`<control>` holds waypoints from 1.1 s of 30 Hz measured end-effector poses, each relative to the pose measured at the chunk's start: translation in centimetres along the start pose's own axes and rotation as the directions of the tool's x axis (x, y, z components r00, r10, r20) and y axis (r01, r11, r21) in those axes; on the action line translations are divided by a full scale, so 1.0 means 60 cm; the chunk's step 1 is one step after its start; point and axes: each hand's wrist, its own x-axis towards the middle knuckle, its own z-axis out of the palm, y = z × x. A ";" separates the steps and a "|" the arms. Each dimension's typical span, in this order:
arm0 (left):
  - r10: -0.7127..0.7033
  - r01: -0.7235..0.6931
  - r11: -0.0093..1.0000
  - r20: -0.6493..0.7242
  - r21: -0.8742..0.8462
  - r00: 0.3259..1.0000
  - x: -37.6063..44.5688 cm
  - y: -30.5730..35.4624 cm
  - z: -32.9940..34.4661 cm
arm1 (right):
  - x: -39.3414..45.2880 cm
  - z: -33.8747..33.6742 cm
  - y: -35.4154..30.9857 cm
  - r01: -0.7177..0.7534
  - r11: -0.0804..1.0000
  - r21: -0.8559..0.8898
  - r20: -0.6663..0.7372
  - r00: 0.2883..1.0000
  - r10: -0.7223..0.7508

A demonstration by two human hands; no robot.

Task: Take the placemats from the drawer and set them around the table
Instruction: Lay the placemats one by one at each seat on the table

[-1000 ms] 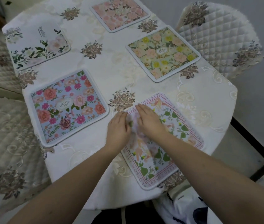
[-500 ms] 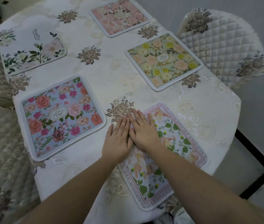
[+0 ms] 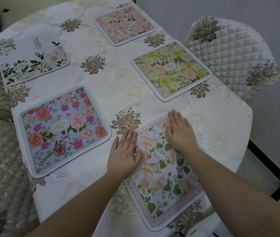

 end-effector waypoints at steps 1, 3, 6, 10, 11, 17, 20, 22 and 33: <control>-0.002 0.002 1.000 -0.002 -0.003 1.000 0.001 0.000 0.000 | 0.001 -0.003 0.009 -0.012 1.000 0.003 0.002 1.000 0.012; -0.009 0.009 1.000 0.005 -0.009 1.000 0.001 0.000 -0.001 | 0.000 -0.007 0.018 -0.047 0.999 0.012 0.013 0.999 0.046; -0.003 0.003 1.000 0.003 -0.030 1.000 0.001 0.002 -0.002 | -0.019 -0.013 -0.005 -0.065 0.997 0.032 0.026 0.998 0.065; -0.025 0.025 0.999 0.006 -0.031 1.000 -0.001 0.003 -0.003 | -0.103 0.010 -0.101 -0.027 0.990 0.135 0.009 1.000 0.026; -0.025 0.025 0.999 0.007 -0.032 1.000 0.000 0.003 -0.004 | -0.127 0.022 -0.123 -0.037 0.990 0.136 0.013 0.999 0.036; -0.015 0.015 1.000 0.008 0.007 1.000 0.003 -0.002 0.001 | -0.205 0.058 -0.126 -0.063 0.998 0.019 0.001 0.998 0.063; -0.008 0.008 1.000 0.024 0.006 1.000 0.003 -0.003 0.002 | -0.232 0.048 -0.071 -0.089 0.996 0.004 0.010 0.996 0.089; 0.001 -0.001 1.000 0.026 -0.003 1.000 0.002 -0.002 0.000 | -0.249 0.040 -0.033 -0.141 0.990 0.004 -0.014 0.990 0.141; 0.198 -0.202 0.978 0.071 0.043 0.978 -0.004 0.000 -0.005 | -0.286 0.021 0.071 -0.334 0.942 0.045 -0.048 0.941 0.336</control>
